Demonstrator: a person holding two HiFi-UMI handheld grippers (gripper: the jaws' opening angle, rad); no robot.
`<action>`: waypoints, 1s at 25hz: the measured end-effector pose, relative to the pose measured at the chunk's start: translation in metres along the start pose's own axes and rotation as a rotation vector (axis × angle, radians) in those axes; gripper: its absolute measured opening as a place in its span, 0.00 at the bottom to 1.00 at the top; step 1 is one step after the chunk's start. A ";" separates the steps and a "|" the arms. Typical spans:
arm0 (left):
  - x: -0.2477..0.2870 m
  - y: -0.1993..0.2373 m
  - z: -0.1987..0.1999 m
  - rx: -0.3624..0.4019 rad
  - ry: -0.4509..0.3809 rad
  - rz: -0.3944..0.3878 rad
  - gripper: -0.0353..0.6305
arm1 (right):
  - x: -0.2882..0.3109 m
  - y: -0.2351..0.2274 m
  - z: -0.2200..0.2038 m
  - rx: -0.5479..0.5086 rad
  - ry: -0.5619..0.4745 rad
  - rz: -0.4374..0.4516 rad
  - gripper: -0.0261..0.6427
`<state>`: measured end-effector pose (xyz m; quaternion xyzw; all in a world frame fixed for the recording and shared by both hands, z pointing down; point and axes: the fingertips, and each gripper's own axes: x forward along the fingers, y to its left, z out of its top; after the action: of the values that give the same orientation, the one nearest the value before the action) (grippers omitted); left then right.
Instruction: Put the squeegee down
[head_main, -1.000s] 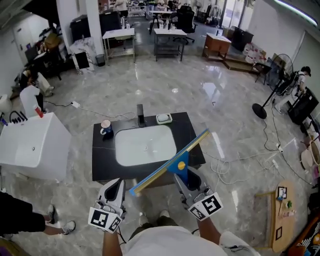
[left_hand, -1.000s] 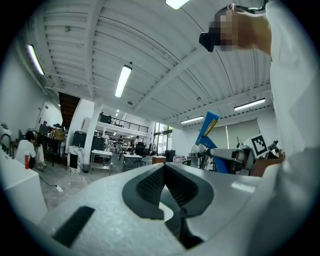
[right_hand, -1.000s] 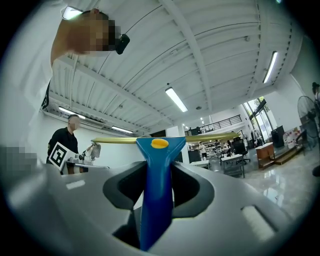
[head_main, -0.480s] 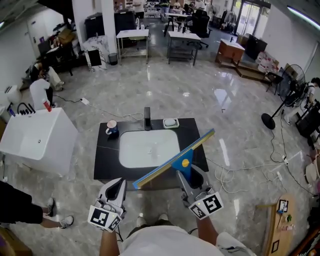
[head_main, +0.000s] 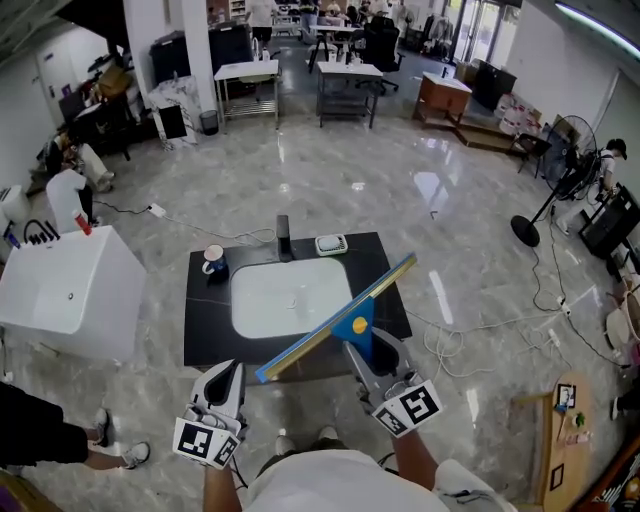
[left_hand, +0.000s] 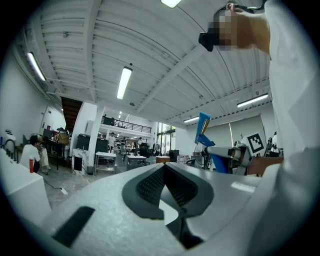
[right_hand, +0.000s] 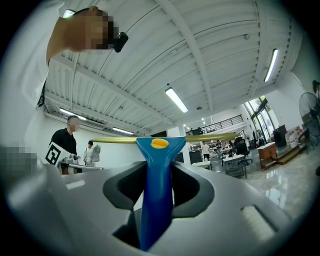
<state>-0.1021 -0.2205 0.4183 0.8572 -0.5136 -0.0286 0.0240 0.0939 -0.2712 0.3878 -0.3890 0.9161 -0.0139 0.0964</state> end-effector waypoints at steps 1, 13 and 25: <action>0.000 -0.002 0.000 0.000 -0.001 -0.005 0.06 | -0.002 0.000 0.000 0.002 0.000 -0.004 0.26; -0.010 0.000 -0.002 0.008 -0.010 0.015 0.06 | 0.003 0.002 -0.006 -0.026 0.021 -0.002 0.26; -0.056 0.043 -0.014 -0.025 -0.009 0.154 0.06 | 0.085 0.055 -0.050 -0.042 0.114 0.189 0.26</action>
<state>-0.1656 -0.1910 0.4369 0.8145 -0.5779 -0.0368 0.0348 -0.0119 -0.2964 0.4173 -0.3012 0.9528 -0.0076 0.0366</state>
